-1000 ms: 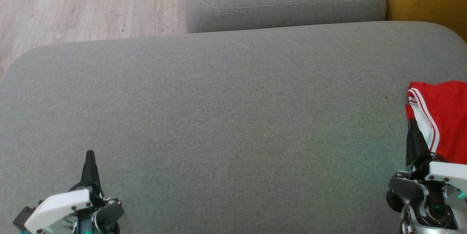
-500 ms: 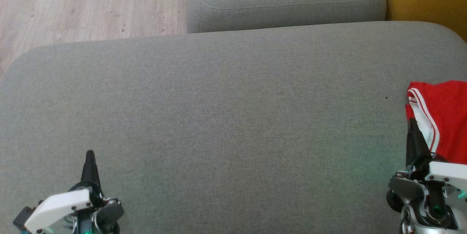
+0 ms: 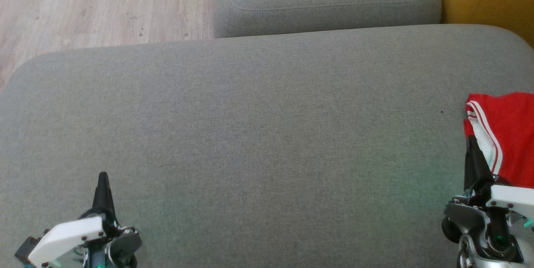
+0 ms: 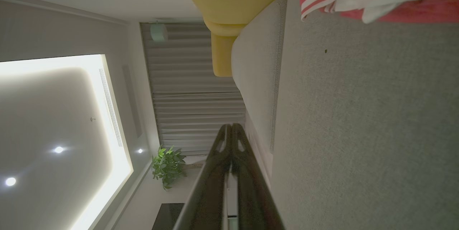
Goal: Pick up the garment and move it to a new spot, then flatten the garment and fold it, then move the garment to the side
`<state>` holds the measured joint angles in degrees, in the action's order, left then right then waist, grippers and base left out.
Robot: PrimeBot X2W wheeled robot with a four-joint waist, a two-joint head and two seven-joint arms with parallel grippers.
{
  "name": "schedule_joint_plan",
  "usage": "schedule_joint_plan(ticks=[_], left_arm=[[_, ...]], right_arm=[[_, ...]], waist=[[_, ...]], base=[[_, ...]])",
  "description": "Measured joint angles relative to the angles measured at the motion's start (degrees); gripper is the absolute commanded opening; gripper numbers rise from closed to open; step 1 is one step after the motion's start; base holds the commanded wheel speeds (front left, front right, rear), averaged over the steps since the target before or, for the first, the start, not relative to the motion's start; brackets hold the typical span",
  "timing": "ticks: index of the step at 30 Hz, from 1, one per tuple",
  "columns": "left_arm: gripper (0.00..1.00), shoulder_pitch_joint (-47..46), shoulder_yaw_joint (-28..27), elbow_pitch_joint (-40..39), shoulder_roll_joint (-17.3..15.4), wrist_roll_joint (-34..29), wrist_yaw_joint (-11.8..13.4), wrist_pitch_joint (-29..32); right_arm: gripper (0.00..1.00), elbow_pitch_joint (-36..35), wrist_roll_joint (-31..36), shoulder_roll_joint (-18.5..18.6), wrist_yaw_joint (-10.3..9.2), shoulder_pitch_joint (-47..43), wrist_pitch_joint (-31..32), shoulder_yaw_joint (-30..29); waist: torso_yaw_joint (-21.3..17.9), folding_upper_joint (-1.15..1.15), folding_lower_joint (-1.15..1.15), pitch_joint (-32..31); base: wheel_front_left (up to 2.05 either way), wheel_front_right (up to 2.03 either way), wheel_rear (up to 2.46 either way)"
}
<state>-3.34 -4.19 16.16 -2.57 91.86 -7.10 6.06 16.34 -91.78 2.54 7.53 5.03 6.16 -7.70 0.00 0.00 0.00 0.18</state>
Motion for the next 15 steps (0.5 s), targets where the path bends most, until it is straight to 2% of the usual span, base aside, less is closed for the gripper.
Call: schedule_joint_plan(ticks=[15], left_arm=[[0.0,0.0,0.0,0.0,0.0,0.0,0.0,0.01]], right_arm=[[0.0,0.0,0.0,0.0,0.0,0.0,0.0,0.0]], waist=[[0.0,0.0,0.0,0.0]], base=[[0.0,0.0,0.0]])
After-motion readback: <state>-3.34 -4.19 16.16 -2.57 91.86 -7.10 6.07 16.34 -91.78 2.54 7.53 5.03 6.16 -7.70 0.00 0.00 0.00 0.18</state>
